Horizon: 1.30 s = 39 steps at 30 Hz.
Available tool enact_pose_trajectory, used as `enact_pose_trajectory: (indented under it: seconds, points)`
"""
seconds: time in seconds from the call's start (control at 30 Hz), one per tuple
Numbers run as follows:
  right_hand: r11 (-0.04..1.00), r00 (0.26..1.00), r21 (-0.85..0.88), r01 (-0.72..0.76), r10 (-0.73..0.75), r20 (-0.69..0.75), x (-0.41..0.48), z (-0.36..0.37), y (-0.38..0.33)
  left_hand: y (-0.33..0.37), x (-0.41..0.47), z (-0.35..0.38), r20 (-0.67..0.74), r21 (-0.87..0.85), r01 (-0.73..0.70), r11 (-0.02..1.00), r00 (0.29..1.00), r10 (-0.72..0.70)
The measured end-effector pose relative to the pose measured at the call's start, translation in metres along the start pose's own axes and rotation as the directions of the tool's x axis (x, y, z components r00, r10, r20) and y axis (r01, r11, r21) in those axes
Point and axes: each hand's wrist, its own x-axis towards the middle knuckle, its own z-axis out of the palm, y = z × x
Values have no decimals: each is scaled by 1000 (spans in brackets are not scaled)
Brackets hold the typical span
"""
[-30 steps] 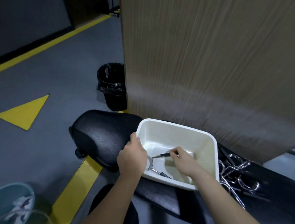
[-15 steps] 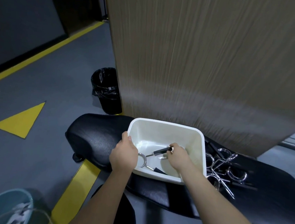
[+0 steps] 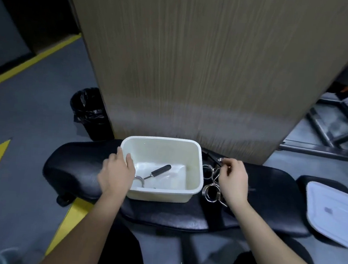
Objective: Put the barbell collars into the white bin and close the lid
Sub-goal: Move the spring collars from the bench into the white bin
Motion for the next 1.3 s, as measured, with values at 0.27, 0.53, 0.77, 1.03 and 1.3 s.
enact_pose_trajectory:
  seconds: [0.27,0.53,0.77,1.03,1.3]
  points:
    - [936,893,-347,-53,200,404,-18,-27,61,26,-23,5,-92,96,-345,934,931,354]
    - [704,826,-683,194,259,501,-44,-29,84,48,-82,21,129,142,-533,834,845,519]
    - [822,879,-557,116,176,443,-48,-39,71,49,-70,15,183,83,-536,840,837,516]
    - [992,977,-81,96,-78,198,-47,-67,45,46,-67,4,237,-46,-544,838,809,539]
    - [944,915,-19,329,-314,252,-31,-55,-21,7,-13,-10,-191,-303,-132,944,979,75]
